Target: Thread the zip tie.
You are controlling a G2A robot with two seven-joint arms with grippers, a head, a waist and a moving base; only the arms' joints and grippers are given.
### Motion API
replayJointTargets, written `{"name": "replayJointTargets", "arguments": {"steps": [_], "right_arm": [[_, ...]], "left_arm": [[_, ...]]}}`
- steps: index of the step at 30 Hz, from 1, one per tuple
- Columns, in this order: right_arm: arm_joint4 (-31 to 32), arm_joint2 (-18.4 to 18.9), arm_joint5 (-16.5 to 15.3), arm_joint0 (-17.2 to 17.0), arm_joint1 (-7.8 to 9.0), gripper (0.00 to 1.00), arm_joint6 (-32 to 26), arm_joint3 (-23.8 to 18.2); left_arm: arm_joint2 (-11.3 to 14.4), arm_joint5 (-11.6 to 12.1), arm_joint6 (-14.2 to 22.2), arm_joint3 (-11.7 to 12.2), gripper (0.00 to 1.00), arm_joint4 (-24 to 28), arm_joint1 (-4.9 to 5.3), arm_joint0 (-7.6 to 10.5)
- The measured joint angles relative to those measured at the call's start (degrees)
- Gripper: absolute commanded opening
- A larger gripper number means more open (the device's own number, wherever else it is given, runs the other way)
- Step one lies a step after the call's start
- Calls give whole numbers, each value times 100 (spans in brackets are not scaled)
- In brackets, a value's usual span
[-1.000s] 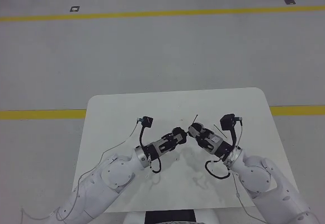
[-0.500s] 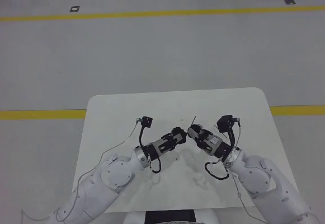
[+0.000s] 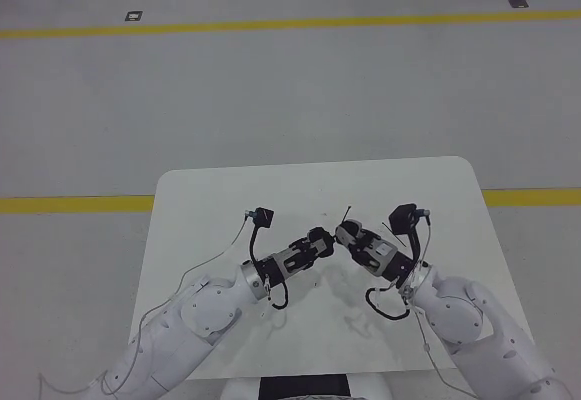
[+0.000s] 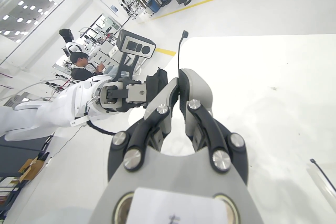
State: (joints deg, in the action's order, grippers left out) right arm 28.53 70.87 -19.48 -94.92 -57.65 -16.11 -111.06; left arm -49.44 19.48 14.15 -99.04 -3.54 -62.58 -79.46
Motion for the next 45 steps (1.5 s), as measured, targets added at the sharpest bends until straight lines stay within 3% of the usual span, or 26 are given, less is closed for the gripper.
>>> {"name": "replayJointTargets", "arguments": {"steps": [15, 18, 20, 45], "right_arm": [[123, 98, 0, 12, -19, 23, 161, 16], [132, 129, 0, -2, -25, 5, 189, 2], [137, 141, 0, -10, -30, 0, 199, -6], [380, 83, 0, -30, -70, 0, 185, -58]], "left_arm": [[-31, 0, 60, 21, 0, 11, -17, -1], [-35, 0, 67, 25, 0, 11, -21, -1], [-34, 0, 72, 28, 0, 9, -24, -2], [-8, 0, 117, 52, 0, -17, -63, 8]]}}
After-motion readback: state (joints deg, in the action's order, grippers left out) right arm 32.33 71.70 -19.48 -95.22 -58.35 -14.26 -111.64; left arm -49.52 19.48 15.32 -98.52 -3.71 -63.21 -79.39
